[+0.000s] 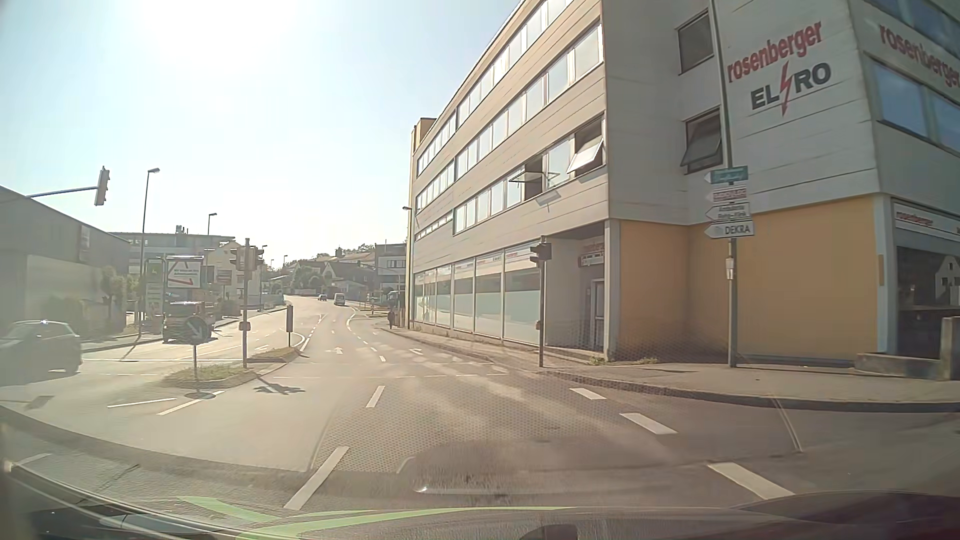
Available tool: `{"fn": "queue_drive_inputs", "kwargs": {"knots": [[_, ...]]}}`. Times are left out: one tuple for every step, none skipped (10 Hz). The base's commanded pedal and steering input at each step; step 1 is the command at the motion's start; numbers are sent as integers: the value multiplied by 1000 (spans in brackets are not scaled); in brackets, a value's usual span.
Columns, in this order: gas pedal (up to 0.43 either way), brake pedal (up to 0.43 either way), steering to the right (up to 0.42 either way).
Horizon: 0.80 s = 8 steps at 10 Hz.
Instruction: Follow the waypoints while adhering to traffic rules and regulations
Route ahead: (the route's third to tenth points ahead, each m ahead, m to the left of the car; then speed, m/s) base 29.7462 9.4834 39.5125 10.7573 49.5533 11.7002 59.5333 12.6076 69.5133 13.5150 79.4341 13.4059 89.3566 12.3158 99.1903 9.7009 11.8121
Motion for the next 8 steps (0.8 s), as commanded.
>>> {"fn": "queue_drive_inputs", "kwargs": {"knots": [[67, 0, -54], [67, 0, -54], [67, 0, -55], [67, 0, -56], [67, 0, -57], [67, 0, -57], [67, 0, -57], [67, 0, -56]]}}
